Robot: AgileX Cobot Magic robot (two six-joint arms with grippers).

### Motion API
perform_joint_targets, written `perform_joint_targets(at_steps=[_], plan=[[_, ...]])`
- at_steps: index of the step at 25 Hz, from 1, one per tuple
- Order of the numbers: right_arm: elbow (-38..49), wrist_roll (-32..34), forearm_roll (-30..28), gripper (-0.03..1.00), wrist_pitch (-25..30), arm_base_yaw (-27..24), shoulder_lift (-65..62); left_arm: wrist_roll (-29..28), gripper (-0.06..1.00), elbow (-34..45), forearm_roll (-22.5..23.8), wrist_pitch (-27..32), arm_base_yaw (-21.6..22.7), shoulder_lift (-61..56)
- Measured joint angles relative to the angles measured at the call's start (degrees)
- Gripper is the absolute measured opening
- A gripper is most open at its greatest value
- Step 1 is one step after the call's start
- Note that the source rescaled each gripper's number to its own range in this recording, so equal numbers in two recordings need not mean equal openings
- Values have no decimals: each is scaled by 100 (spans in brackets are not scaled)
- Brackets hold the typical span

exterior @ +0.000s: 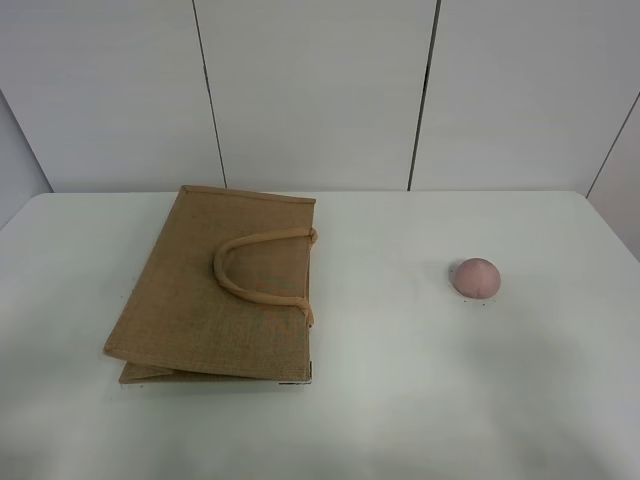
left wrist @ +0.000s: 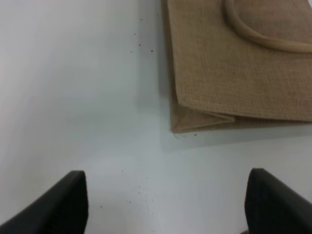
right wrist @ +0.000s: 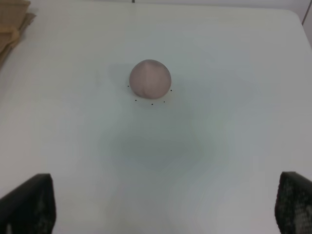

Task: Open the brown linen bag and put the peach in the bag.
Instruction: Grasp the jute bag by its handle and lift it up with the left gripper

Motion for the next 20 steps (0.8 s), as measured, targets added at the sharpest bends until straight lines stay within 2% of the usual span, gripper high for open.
perform_joint_targets(at_steps=[13,16,20], plan=[[0,0,0,100,0,0,0,0,97,-140,5,6,0,117],[0,0,0,100,0,0,0,0,98,-449,10,132,0,789],[0,0,0,100,0,0,0,45,98,-1090,16,184,0,2290]])
